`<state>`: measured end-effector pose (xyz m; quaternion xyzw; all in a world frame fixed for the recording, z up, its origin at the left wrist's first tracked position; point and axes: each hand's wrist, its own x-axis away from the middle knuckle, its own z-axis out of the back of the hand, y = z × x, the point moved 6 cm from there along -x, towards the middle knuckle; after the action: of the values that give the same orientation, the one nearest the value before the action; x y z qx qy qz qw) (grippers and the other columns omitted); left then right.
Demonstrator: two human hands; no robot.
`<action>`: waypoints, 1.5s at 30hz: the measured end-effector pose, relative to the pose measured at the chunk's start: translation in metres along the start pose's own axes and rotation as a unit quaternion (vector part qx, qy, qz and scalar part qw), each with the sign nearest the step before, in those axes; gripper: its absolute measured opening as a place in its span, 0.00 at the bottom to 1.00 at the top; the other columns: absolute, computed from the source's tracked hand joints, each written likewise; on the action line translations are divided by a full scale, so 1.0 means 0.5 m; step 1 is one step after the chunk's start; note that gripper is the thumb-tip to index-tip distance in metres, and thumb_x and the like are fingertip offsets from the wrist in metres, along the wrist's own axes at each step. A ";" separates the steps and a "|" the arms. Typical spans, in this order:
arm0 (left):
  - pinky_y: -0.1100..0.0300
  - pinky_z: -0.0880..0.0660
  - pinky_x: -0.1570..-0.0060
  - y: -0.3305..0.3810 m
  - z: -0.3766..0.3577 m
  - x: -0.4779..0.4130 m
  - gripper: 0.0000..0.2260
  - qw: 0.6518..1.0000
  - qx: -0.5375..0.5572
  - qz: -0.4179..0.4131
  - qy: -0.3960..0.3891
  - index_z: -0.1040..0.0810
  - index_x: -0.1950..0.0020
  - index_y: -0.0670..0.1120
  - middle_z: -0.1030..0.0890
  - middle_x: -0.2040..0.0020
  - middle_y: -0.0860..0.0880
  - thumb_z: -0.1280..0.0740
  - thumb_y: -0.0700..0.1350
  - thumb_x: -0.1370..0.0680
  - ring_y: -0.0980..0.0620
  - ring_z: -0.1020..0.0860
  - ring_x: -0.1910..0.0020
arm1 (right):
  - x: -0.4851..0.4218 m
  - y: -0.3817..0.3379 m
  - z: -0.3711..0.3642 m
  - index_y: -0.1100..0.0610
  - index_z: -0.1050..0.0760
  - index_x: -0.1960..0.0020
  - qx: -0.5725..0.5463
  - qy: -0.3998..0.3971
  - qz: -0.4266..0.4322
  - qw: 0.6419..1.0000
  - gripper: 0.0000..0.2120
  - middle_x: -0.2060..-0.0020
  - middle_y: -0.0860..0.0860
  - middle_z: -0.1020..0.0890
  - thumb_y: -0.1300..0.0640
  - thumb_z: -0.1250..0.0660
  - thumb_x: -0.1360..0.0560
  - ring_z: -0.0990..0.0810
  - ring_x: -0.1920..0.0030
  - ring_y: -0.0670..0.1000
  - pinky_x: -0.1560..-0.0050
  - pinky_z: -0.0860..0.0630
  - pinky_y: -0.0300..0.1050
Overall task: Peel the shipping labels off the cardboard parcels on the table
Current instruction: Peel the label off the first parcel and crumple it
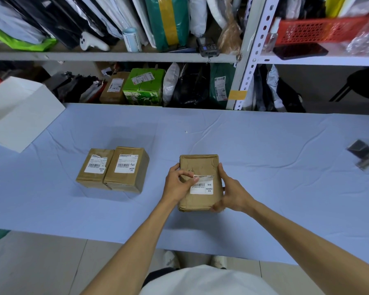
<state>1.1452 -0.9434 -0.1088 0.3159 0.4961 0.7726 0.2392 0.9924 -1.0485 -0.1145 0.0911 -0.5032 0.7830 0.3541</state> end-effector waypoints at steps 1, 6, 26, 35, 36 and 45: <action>0.65 0.34 0.38 0.001 0.001 0.000 0.05 1.000 0.002 0.002 0.000 0.19 0.61 0.46 0.31 0.29 0.48 0.24 0.41 0.30 0.50 0.30 0.31 | 0.000 -0.001 -0.002 0.45 0.69 0.24 0.001 0.000 0.002 1.000 0.69 0.43 0.44 0.28 0.60 0.19 0.43 0.24 0.46 0.49 0.62 0.25 0.32; 0.66 0.37 0.41 0.005 0.006 -0.002 0.07 1.000 0.006 0.012 0.002 0.20 0.63 0.50 0.32 0.28 0.49 0.24 0.42 0.30 0.53 0.33 0.29 | -0.003 -0.006 -0.005 0.46 0.70 0.24 -0.006 0.004 -0.005 1.000 0.69 0.41 0.46 0.27 0.61 0.19 0.42 0.24 0.45 0.50 0.58 0.23 0.36; 0.61 0.35 0.33 -0.007 0.004 0.004 0.06 0.999 0.027 0.016 -0.011 0.20 0.62 0.47 0.33 0.27 0.48 0.25 0.39 0.29 0.50 0.33 0.28 | -0.004 0.004 -0.008 0.46 0.70 0.24 0.006 -0.003 -0.004 1.000 0.69 0.43 0.46 0.27 0.60 0.19 0.43 0.23 0.47 0.49 0.59 0.20 0.37; 0.58 0.33 0.30 -0.012 0.011 0.003 0.06 0.999 0.037 0.005 -0.003 0.20 0.62 0.46 0.37 0.24 0.50 0.26 0.38 0.29 0.50 0.33 0.27 | -0.007 -0.002 -0.008 0.45 0.70 0.24 0.014 -0.003 0.004 1.000 0.69 0.42 0.44 0.30 0.59 0.19 0.43 0.25 0.45 0.49 0.59 0.22 0.35; 0.55 0.33 0.29 -0.009 0.011 0.003 0.06 0.999 0.036 0.004 -0.005 0.20 0.62 0.47 0.37 0.24 0.50 0.26 0.38 0.29 0.50 0.33 0.27 | -0.007 -0.002 -0.008 0.45 0.70 0.24 0.012 -0.003 0.004 1.000 0.69 0.42 0.43 0.30 0.59 0.19 0.43 0.25 0.45 0.49 0.60 0.22 0.35; 0.50 0.31 0.31 -0.014 0.014 0.001 0.07 0.999 0.048 0.012 0.004 0.20 0.64 0.47 0.36 0.24 0.51 0.25 0.38 0.29 0.49 0.31 0.29 | -0.006 -0.006 -0.009 0.45 0.70 0.25 0.006 0.000 0.010 1.000 0.69 0.42 0.43 0.29 0.59 0.19 0.43 0.25 0.45 0.48 0.64 0.24 0.31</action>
<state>1.1504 -0.9357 -0.1130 0.3298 0.5300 0.7519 0.2122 0.9975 -1.0454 -0.1161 0.0884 -0.4992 0.7897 0.3455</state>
